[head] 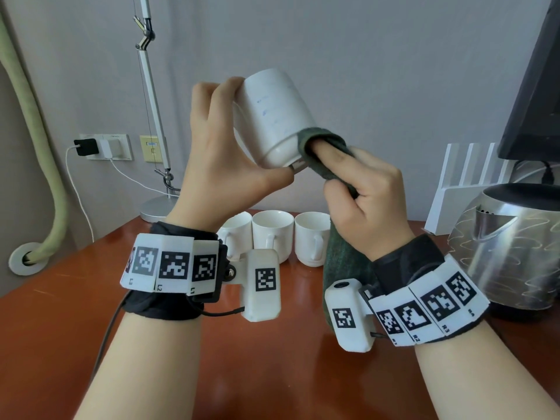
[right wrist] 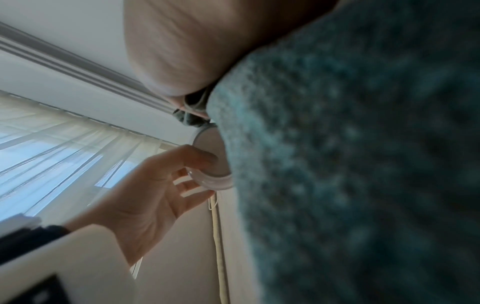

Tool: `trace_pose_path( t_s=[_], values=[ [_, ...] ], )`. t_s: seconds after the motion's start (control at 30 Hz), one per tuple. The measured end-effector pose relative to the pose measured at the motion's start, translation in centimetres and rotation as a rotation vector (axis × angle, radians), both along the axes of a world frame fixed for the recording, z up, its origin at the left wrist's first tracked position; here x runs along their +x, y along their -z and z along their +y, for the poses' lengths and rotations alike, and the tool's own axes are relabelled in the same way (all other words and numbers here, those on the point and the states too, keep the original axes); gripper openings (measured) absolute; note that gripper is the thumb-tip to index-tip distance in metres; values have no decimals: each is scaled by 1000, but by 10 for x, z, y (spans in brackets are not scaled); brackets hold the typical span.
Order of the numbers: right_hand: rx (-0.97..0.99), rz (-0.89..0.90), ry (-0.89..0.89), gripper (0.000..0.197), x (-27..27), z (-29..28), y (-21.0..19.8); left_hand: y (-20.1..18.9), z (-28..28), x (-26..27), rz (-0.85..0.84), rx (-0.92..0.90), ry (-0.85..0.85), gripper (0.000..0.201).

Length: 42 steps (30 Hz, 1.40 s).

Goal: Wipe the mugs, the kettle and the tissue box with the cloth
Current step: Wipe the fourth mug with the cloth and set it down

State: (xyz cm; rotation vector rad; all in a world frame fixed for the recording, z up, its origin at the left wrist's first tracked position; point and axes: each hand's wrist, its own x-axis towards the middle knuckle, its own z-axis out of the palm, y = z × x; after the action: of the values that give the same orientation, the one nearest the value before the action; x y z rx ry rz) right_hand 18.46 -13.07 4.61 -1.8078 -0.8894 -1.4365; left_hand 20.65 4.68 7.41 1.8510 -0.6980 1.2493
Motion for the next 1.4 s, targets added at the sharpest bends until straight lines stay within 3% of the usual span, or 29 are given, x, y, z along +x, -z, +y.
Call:
trace_pose_path(
  t_s=[0.27,0.6,0.83,1.0,1.13,1.4],
  values=[
    [74,-10,67,49,6,-11,0,-2,1,-5,-19,23,15,90],
    [21,-36,-6,50,2,-3,-1,0,-1,-6,-5,-58,70,88],
    [280,216,-251,53,8,-3,3,7,-13,-12,248,-307,401,84],
    [402,252,-353,59,0,0,2,6,-10,-8,440,-431,648,91],
    [593,358,-507,57,-10,-4,-9,8,-6,-3,680,-450,825,70],
    [298,640,-606,48,-28,1,-27,6,-12,-16,752,-532,765,88]
  ],
)
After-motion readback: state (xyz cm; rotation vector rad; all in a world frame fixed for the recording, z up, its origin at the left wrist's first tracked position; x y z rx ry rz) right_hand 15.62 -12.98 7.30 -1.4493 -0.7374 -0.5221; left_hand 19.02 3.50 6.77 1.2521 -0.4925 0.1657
